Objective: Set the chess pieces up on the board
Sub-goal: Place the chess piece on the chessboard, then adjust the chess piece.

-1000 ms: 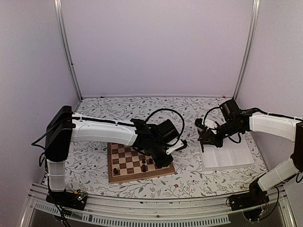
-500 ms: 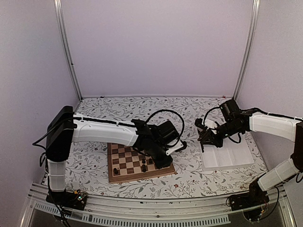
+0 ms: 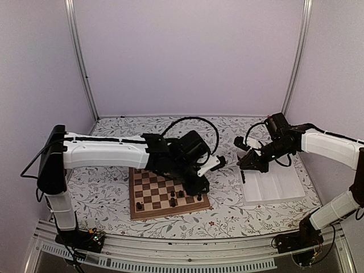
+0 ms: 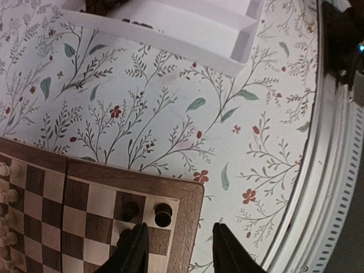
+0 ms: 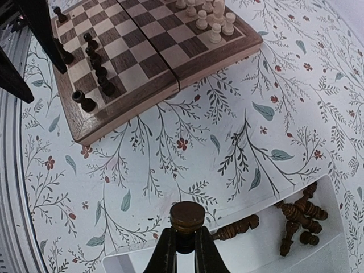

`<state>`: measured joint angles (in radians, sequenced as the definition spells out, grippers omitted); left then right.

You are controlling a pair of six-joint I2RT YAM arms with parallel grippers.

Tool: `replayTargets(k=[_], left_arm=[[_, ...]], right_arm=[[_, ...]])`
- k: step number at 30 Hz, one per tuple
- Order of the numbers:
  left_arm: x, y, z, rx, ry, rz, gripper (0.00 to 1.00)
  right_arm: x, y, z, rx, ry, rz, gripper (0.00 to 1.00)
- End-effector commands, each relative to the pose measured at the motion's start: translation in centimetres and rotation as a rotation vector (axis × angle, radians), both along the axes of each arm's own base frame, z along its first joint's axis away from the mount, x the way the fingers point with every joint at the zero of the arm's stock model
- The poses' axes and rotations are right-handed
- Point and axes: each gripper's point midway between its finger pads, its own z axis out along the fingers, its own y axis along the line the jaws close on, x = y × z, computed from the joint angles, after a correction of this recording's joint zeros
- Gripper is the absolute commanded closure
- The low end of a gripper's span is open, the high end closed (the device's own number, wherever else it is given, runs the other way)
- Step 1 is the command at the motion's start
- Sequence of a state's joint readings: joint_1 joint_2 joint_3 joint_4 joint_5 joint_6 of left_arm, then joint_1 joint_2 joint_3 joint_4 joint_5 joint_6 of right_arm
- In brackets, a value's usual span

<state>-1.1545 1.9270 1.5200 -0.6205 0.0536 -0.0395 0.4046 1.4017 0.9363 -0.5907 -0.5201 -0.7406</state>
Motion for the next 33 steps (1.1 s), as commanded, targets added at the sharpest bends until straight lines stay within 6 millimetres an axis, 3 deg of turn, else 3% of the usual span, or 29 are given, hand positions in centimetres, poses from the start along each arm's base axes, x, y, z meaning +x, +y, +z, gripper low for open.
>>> replayTargets(k=[1,6,9,16,23,33], left_arm=[[0.1,-1.7,8.5,-0.314,0.005,0.015,0.60],[3.2,-1.1,12.8,-0.602,0.082,0.169,0.56],[4.2,-1.2,14.4,-0.753,0.193,0.193,0.52],[4.2,-2.3,13.5,-0.828,0.359,0.174,0.51],[4.0,-2.9,12.8,-0.824,0.398,0.155,0.56],[3.6,-3.5,11.0,-0.790,0.454,0.148,0.66]], right_arm=[[-0.4,1.6,4.5,0.081,-0.017,0.080,0.94],[-1.0,3.8,6.2,0.053,-0.067,0.159,0.94],[-1.4,5.2,7.6,0.053,-0.102,0.201,0.94],[-3.1,7.4,9.1,0.046,-0.147,0.272,0.93],[-4.0,8.5,8.4,0.011,-0.141,0.308,0.93],[-4.3,9.6,8.8,0.006,-0.155,0.331,0.93]])
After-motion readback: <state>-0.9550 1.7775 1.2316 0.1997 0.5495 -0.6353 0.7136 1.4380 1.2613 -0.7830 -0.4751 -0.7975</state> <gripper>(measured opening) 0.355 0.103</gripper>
